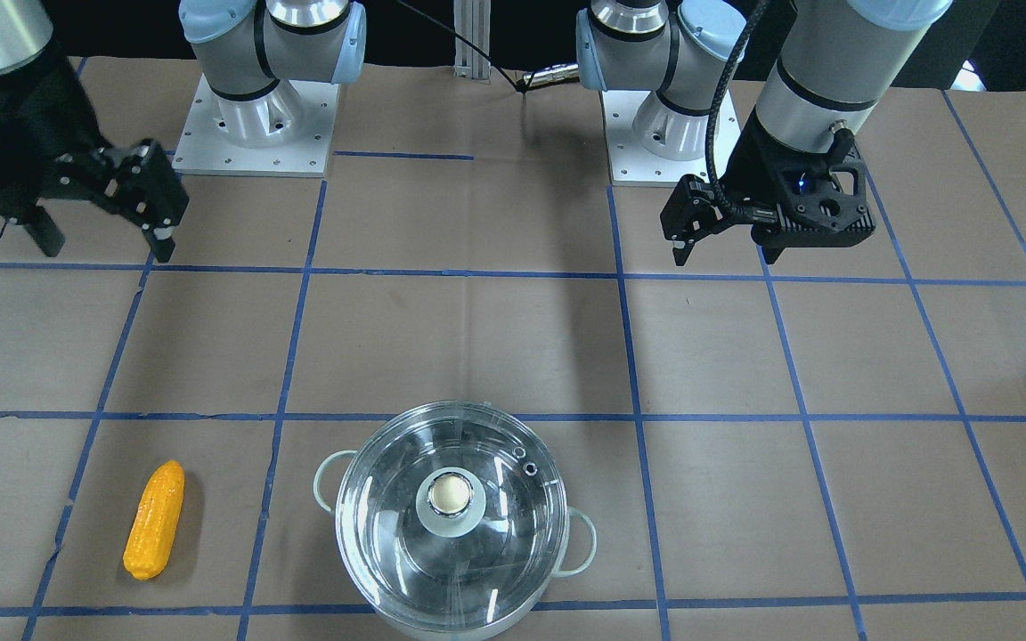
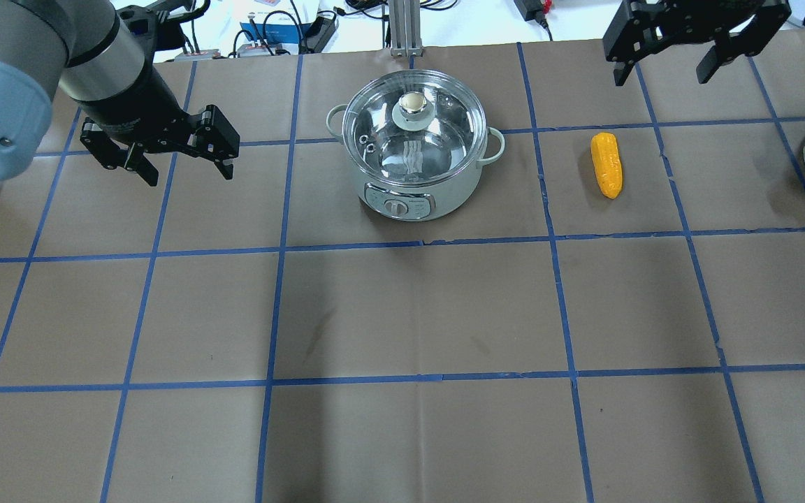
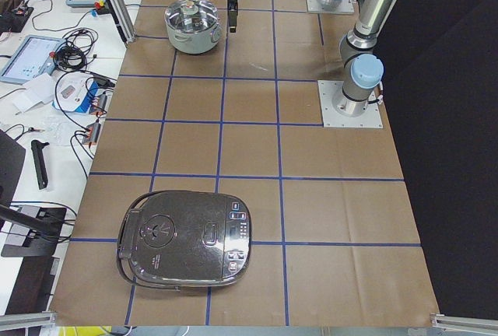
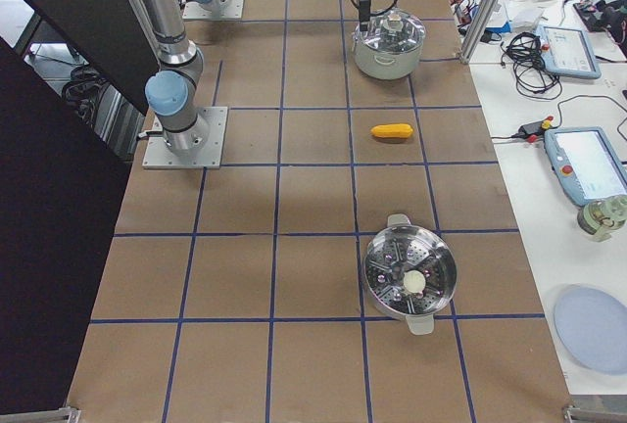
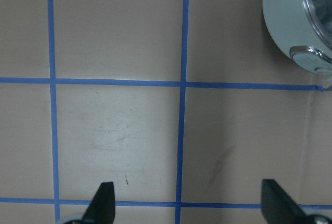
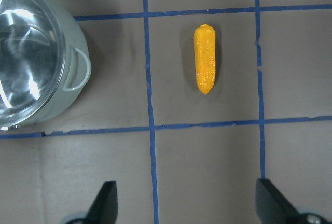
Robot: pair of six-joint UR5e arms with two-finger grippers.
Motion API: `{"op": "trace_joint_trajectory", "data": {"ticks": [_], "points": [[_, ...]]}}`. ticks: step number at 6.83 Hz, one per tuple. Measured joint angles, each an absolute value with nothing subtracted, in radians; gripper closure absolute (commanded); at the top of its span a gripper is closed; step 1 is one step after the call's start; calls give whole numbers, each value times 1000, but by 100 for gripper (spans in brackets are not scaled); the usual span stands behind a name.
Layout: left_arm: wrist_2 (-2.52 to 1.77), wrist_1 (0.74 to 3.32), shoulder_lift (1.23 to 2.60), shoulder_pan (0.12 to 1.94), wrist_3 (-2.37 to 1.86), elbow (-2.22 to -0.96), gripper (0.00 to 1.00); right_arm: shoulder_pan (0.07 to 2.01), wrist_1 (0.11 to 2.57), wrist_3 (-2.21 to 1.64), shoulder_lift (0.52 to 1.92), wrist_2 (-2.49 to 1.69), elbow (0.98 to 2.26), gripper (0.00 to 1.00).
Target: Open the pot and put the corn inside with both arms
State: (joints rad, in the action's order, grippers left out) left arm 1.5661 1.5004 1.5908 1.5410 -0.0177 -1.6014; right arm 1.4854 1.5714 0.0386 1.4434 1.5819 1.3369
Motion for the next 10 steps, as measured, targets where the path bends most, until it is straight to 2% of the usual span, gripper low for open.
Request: {"op": "trace_joint_trajectory", "data": {"ticks": [1,3,5,6,7,8,9,10], "points": [[1564,1495,1610,1559,-25,-1571,0,1456,1568,51,1345,1583,1270,8],[1555,1466,1757,1673,-82,-1394,0,1388,1714,106,1154,1576,1263,9],[1554,1389,2022,1816,-245,-1148,0,1358,1995,153,1017,1546,1388,9],[1554,1345,2139,1862,-323,-1054,0,1356,2126,158,977,1509,1462,16],[1554,1310,2217,1888,-365,-998,0,1356,2206,161,949,1486,1510,60],[1554,1285,2259,1898,-381,-978,0,1356,2235,165,938,1478,1533,87],[1556,1273,2283,1901,-383,-973,0,1356,2242,168,934,1475,1542,92],[1560,1268,2296,1902,-382,-974,0,1356,2238,169,935,1475,1543,92]]}}
